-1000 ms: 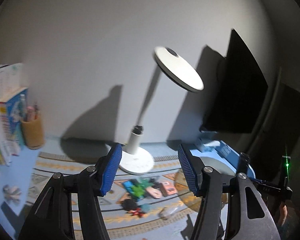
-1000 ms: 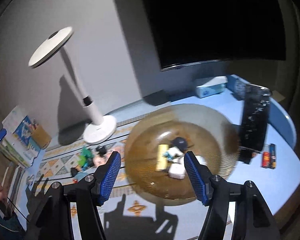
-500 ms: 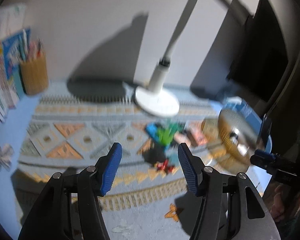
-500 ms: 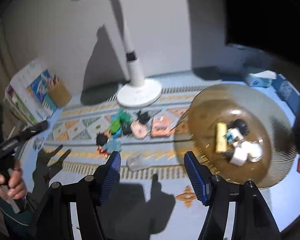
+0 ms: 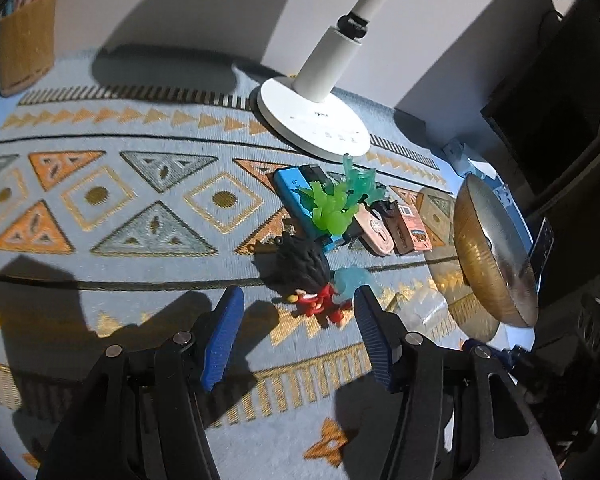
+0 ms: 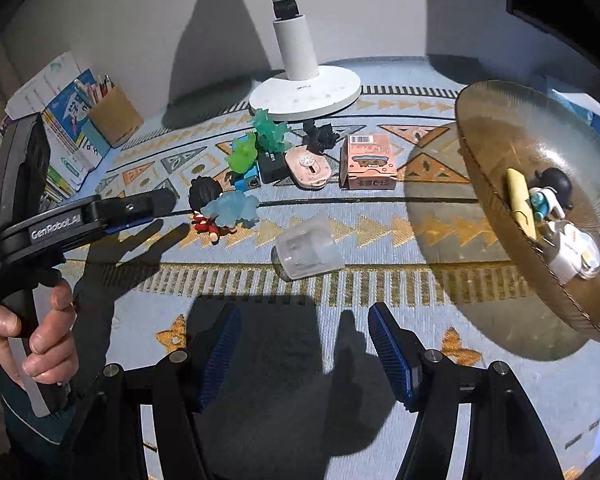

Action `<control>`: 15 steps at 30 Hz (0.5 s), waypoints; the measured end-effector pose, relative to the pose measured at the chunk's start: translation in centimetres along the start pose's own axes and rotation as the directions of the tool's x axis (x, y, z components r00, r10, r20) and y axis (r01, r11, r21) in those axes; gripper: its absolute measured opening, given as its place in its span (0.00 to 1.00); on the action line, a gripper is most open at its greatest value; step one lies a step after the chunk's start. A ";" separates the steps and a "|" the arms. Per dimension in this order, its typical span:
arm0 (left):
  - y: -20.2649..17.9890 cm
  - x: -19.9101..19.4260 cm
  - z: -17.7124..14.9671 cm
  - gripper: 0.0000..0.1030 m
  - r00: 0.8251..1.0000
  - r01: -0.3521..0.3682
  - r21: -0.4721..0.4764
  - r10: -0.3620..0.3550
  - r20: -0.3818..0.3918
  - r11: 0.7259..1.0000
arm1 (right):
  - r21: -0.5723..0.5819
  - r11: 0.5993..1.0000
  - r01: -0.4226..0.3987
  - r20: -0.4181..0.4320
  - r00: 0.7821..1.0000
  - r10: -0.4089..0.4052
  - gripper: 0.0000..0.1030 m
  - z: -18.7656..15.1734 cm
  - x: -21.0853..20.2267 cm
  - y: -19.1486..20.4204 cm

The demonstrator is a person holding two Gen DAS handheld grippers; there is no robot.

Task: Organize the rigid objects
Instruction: 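Grasp black-haired doll with left tool while right tool approaches clear measuring cup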

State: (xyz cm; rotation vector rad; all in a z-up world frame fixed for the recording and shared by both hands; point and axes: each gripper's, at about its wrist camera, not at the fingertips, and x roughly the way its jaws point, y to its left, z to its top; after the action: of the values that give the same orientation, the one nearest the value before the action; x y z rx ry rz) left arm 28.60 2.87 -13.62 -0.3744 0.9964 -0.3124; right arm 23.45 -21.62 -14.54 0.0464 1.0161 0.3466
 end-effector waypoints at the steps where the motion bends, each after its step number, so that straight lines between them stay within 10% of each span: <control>1: 0.0 0.3 0.1 0.53 1.000 0.006 -0.007 -0.006 -0.001 1.000 | 0.005 1.000 -0.001 -0.001 1.000 0.001 0.62 0.2 0.2 -0.1; 15: -0.9 4.0 1.4 0.44 0.999 0.021 -0.048 -0.023 -0.031 0.999 | 0.191 0.975 -0.116 -0.027 0.992 0.123 0.62 3.2 3.8 -3.7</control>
State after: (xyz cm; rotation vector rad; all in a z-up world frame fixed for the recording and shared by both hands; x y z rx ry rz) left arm 31.75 0.56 -15.54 -0.4250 1.0324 -0.3160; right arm 28.89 -23.53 -16.69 0.2744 1.0848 0.3610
